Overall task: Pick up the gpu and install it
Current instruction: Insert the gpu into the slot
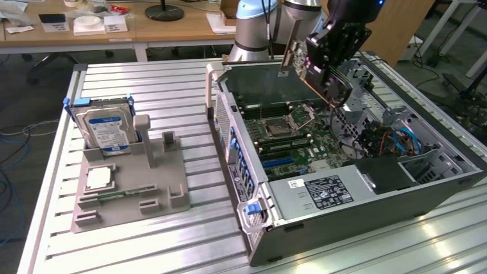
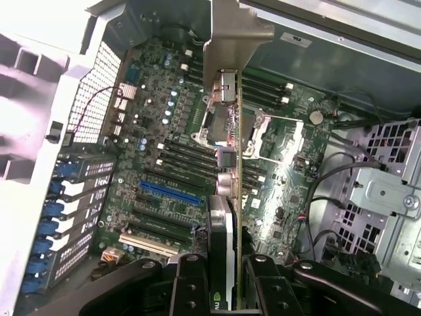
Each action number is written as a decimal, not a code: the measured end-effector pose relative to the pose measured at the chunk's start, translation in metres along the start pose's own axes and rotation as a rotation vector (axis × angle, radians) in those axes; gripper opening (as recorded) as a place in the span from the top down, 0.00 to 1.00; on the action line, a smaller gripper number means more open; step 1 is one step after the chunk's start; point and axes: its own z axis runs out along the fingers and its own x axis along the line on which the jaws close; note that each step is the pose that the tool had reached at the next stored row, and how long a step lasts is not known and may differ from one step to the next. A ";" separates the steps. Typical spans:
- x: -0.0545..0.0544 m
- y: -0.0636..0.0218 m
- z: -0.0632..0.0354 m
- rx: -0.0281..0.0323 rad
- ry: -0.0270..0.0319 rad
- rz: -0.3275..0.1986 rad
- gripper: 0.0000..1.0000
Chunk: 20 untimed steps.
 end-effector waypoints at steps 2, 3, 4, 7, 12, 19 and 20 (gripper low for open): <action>0.000 -0.0004 0.0001 -0.0002 0.0005 -0.014 0.72; 0.000 -0.0006 0.0001 -0.0004 0.0008 -0.022 0.72; 0.000 -0.0007 0.0001 -0.0005 0.0011 -0.029 0.72; 0.000 -0.0013 0.0001 -0.0007 0.0019 -0.051 0.72; 0.001 -0.0020 0.0002 -0.0014 0.0035 -0.091 0.72; 0.001 -0.0029 0.0003 -0.0022 0.0057 -0.149 0.72; 0.001 -0.0030 0.0003 -0.0023 0.0061 -0.158 0.72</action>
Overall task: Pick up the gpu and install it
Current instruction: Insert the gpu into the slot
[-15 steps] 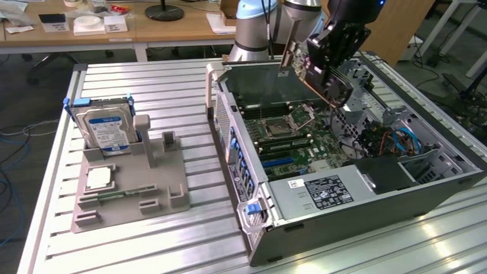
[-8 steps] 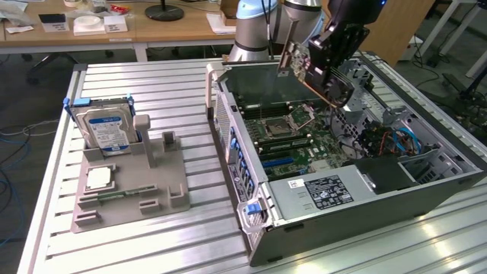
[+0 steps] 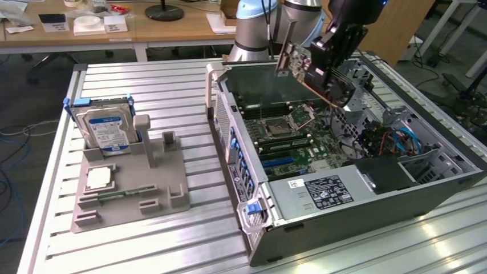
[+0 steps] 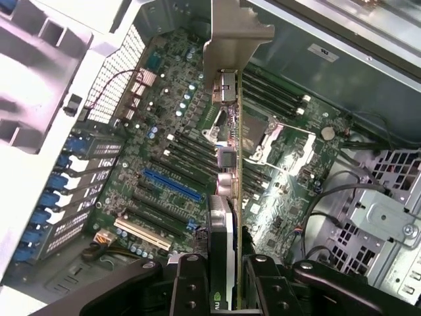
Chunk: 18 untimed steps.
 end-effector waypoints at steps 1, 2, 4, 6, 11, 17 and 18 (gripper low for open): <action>0.000 -0.0001 0.0000 -0.0001 0.0004 -0.010 0.72; 0.000 -0.0002 0.0001 -0.0003 0.0007 -0.018 0.72; 0.000 -0.0004 0.0001 -0.0005 0.0014 -0.036 0.72; 0.000 -0.0005 0.0002 -0.0008 0.0021 -0.053 0.72; 0.001 -0.0012 0.0004 -0.0014 0.0038 -0.095 0.72; 0.001 -0.0016 0.0006 -0.0022 0.0060 -0.153 0.72; 0.001 -0.0017 0.0007 -0.0023 0.0064 -0.162 0.72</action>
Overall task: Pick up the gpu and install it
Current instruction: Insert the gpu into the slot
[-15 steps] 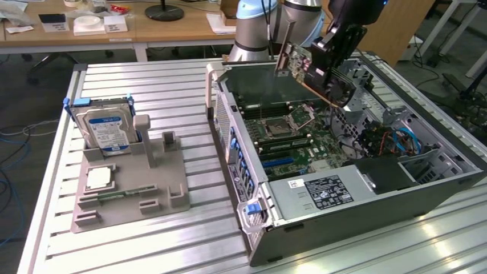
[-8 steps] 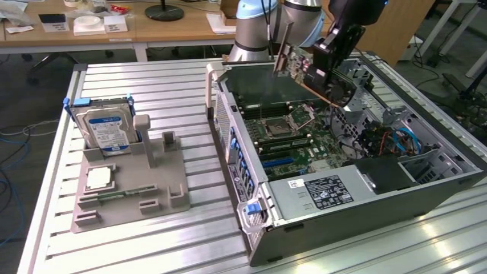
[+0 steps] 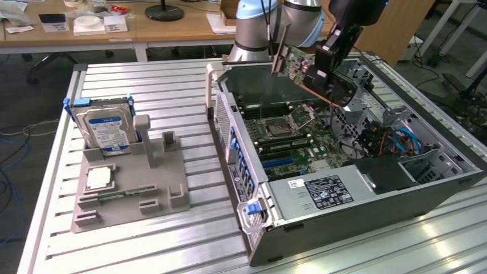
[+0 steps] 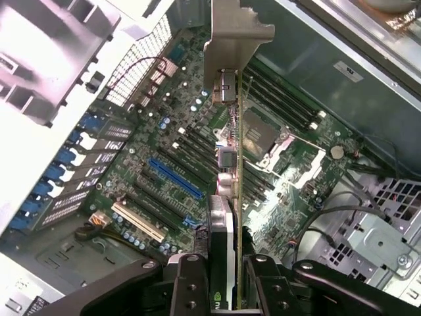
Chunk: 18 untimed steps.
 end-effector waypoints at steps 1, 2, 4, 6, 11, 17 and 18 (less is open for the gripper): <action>0.000 -0.0001 0.0001 -0.0002 0.0003 -0.009 0.72; 0.000 -0.0002 0.0002 -0.0003 0.0005 -0.019 0.72; 0.000 -0.0003 0.0003 -0.0007 0.0012 -0.037 0.72; 0.000 -0.0006 0.0003 -0.0009 0.0021 -0.056 0.72; 0.001 -0.0010 0.0004 -0.0016 0.0039 -0.102 0.72; 0.001 -0.0014 0.0006 -0.0023 0.0064 -0.162 0.72; 0.001 -0.0014 0.0006 -0.0025 0.0068 -0.173 0.72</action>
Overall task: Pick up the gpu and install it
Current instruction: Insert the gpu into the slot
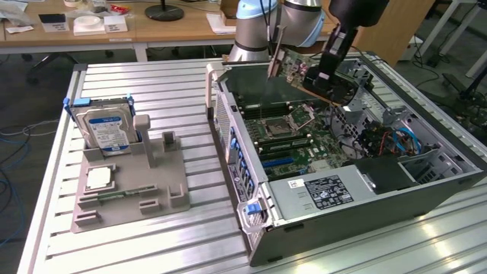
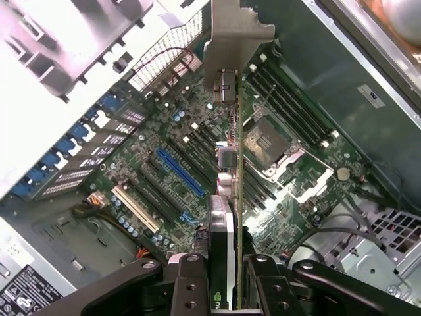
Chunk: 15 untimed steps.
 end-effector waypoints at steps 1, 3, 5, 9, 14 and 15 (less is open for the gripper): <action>0.000 0.0000 0.0001 -0.0002 0.0003 -0.010 0.72; 0.000 -0.0001 0.0002 -0.0005 0.0011 -0.031 0.72; 0.000 -0.0002 0.0002 -0.0009 0.0020 -0.053 0.72; 0.000 -0.0004 0.0005 -0.0014 0.0036 -0.095 0.72; 0.001 -0.0006 0.0009 -0.0022 0.0056 -0.150 0.72; 0.001 -0.0006 0.0009 -0.0024 0.0061 -0.161 0.72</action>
